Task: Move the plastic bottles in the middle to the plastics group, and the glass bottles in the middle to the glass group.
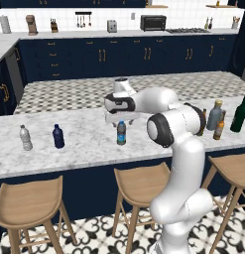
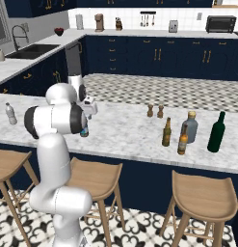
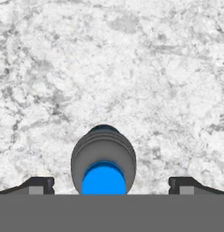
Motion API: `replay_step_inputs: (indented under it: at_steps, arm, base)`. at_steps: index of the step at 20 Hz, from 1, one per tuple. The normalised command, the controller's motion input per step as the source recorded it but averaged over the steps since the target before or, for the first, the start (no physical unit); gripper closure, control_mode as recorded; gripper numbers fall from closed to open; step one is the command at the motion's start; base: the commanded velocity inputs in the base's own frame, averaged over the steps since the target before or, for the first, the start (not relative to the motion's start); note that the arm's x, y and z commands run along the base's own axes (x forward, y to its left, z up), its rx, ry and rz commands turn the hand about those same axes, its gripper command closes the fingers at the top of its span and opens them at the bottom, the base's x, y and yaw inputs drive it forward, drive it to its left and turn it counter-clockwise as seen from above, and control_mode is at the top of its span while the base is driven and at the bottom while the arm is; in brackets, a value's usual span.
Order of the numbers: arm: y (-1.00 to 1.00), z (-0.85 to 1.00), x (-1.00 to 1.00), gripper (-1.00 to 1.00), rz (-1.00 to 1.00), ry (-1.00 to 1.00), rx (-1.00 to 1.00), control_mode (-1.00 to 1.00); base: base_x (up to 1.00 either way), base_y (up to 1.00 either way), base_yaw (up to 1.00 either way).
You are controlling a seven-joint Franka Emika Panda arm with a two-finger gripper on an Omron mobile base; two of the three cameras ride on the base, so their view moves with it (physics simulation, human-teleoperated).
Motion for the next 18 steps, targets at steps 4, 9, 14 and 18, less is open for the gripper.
replay_step_inputs:
  at_steps: [4,9,14,18]
  arm:
    - [-0.03,-0.08,0.00,-1.00,0.00,0.00,0.00,-1.00]
    - [0.02,-0.14,0.17,-1.00,0.00,-0.05,0.00,-1.00]
    - [0.06,-0.15,0.04,-1.00,0.02,-0.09,0.00,-1.00]
    - [0.02,-0.17,-0.04,1.00,0.01,-0.01,0.00,-1.00]
  base:
    - [0.00,0.00,0.00]
    - [0.00,0.00,0.00]
    - [0.00,0.00,0.00]
    - [0.00,0.00,0.00]
